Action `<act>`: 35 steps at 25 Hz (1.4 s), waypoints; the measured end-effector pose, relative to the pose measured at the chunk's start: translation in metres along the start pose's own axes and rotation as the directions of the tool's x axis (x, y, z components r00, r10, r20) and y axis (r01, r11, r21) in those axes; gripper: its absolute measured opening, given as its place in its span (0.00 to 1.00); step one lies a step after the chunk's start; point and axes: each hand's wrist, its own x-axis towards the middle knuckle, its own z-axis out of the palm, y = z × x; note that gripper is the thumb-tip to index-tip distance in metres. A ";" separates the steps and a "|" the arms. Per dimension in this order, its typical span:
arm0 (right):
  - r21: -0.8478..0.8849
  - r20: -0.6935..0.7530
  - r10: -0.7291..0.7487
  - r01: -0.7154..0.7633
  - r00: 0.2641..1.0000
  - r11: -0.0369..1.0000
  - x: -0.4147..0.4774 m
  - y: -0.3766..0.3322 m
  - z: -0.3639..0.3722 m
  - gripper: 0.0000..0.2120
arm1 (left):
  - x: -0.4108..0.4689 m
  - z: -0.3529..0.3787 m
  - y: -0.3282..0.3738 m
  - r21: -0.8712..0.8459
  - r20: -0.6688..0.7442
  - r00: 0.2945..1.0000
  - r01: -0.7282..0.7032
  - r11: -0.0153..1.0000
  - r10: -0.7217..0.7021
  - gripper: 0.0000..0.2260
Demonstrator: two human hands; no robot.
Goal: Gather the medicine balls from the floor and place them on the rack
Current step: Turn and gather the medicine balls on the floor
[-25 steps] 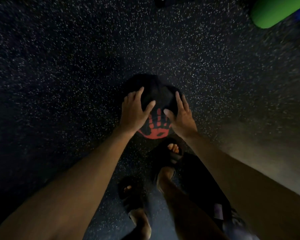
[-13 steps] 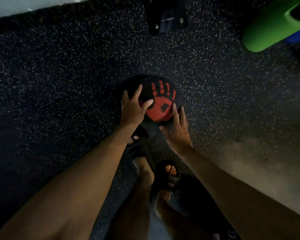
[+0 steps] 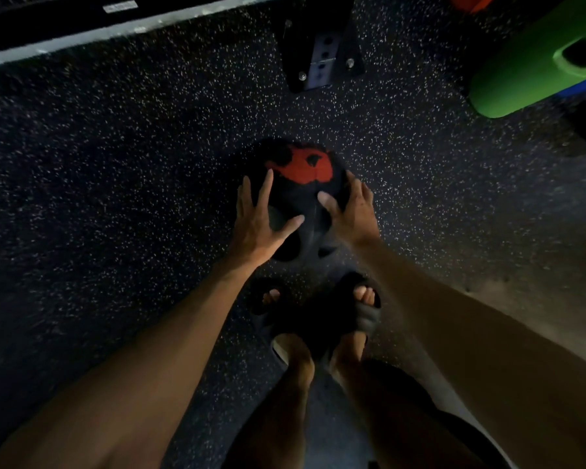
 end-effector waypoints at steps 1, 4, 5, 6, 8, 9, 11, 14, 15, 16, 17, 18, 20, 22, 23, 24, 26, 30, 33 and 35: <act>0.043 -0.036 0.059 -0.058 0.998 0.997 0.008 -0.003 -0.001 0.39 | 0.008 -0.001 0.004 0.019 -0.019 1.000 0.012 1.000 -0.012 0.46; 0.086 -0.168 0.083 -0.069 0.982 0.994 0.021 -0.015 -0.002 0.34 | 0.032 -0.003 0.020 0.119 -0.085 0.994 0.076 0.990 -0.066 0.44; 0.075 -0.213 0.037 -0.021 0.976 0.997 0.020 -0.018 -0.004 0.34 | 0.039 -0.001 0.029 0.167 -0.107 0.991 0.095 0.981 -0.078 0.43; 0.051 -0.244 -0.017 0.030 0.970 0.998 0.018 -0.017 -0.005 0.34 | 0.049 0.002 0.040 0.211 -0.132 0.987 0.121 0.970 -0.094 0.43; -0.029 -0.234 -0.118 0.114 0.965 0.993 0.013 -0.009 -0.005 0.35 | 0.068 0.009 0.064 0.232 -0.194 0.972 0.180 0.956 -0.136 0.43; -0.052 -0.203 -0.131 0.123 0.970 0.991 0.011 -0.003 -0.005 0.37 | 0.076 0.012 0.074 0.207 -0.221 0.965 0.191 0.960 -0.144 0.41; -0.017 -0.166 -0.083 0.082 0.983 0.997 0.016 0.008 -0.013 0.37 | 0.088 0.020 0.081 0.147 -0.219 0.972 0.116 0.982 -0.083 0.37; 0.057 -0.149 0.018 -0.009 0.989 0.998 0.048 0.005 -0.041 0.35 | 0.101 0.031 0.074 0.098 -0.087 0.995 -0.048 0.994 0.057 0.36; 0.050 -0.129 0.016 -0.009 0.991 0.999 0.062 0.000 -0.050 0.34 | 0.110 0.030 0.073 0.051 -0.088 0.995 -0.048 0.998 0.053 0.36; 0.028 -0.109 0.005 -0.002 0.994 1.000 0.074 -0.007 -0.055 0.34 | 0.119 0.027 0.075 0.002 -0.101 0.995 -0.024 1.000 0.024 0.37; 0.007 -0.095 0.001 0.000 0.995 1.000 0.080 -0.013 -0.058 0.33 | 0.125 0.024 0.078 -0.016 -0.107 0.994 -0.001 1.000 -0.001 0.37; -0.003 -0.088 0.009 -0.010 0.996 1.000 0.082 -0.019 -0.058 0.33 | 0.127 0.021 0.081 -0.001 -0.101 0.995 0.004 1.000 -0.004 0.37; 0.004 -0.079 0.033 -0.033 0.996 0.999 0.076 -0.019 -0.054 0.34 | 0.119 0.018 0.084 0.053 -0.062 0.998 -0.014 0.999 0.017 0.35; 0.001 -0.018 0.046 -0.046 0.999 0.999 0.060 -0.012 -0.051 0.35 | 0.107 0.016 0.079 0.093 -0.031 0.999 0.026 0.995 -0.023 0.35; -0.009 0.019 0.053 -0.053 0.998 0.999 0.051 -0.008 -0.052 0.35 | 0.101 0.013 0.075 0.112 -0.005 0.998 0.067 0.991 -0.067 0.36; -0.023 0.042 0.067 -0.067 0.997 0.998 0.042 -0.005 -0.056 0.34 | 0.094 0.010 0.075 0.138 0.032 0.992 0.116 0.984 -0.121 0.36; -0.058 0.044 0.092 -0.089 0.995 0.994 0.017 -0.007 -0.072 0.31 | 0.074 -0.002 0.090 0.227 0.076 0.974 0.193 0.955 -0.215 0.35; -0.173 0.069 0.058 -0.045 0.996 0.984 -0.055 -0.022 -0.125 0.21 | 0.013 -0.034 0.153 0.342 0.101 0.967 0.185 0.921 -0.232 0.21; -0.200 0.090 0.059 -0.040 0.994 0.979 -0.132 -0.029 -0.171 0.19 | -0.054 -0.057 0.208 0.407 0.211 0.963 0.070 0.911 -0.168 0.13; -0.251 0.105 0.111 -0.082 0.988 0.964 -0.188 -0.027 -0.191 0.17 | -0.102 -0.066 0.233 0.451 0.273 0.957 -0.039 0.892 -0.096 0.12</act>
